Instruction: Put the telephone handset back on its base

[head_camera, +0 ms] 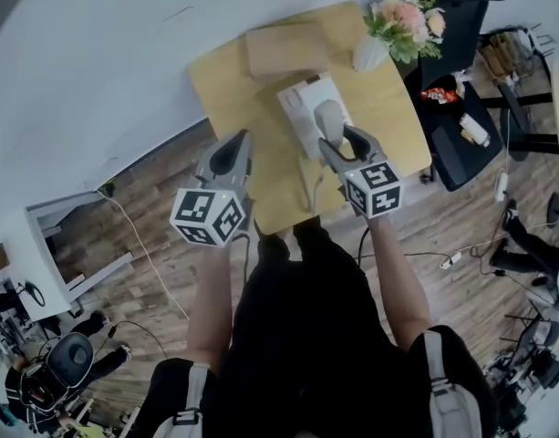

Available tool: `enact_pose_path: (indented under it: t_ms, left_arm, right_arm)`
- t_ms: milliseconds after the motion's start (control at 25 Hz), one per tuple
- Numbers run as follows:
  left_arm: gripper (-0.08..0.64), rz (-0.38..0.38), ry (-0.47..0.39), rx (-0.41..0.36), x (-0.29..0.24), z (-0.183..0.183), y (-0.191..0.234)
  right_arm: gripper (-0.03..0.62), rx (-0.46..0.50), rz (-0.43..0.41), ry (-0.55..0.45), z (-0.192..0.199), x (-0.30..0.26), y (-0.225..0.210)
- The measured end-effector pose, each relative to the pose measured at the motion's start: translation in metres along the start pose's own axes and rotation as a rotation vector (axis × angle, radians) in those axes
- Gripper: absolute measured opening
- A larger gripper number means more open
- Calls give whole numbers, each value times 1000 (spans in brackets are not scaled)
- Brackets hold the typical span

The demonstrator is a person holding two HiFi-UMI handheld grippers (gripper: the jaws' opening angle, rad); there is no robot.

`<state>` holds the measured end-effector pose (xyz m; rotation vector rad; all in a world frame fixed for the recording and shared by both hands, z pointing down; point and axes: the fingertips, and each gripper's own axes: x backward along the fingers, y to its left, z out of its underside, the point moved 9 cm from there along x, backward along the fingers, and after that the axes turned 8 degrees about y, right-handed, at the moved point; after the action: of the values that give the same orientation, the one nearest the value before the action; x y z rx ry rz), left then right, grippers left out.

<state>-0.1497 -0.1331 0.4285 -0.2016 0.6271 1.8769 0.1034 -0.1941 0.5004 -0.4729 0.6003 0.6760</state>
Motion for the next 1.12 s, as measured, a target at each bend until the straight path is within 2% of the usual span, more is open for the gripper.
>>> enact_pose_path:
  t_ms: [200, 1120]
  left_arm:
    - [9, -28, 7, 12, -1, 6, -1]
    - [9, -136, -4, 68, 10, 20, 2]
  right_arm:
    - [221, 36, 1, 34, 8, -22, -6]
    - [221, 18, 17, 130, 19, -91, -13]
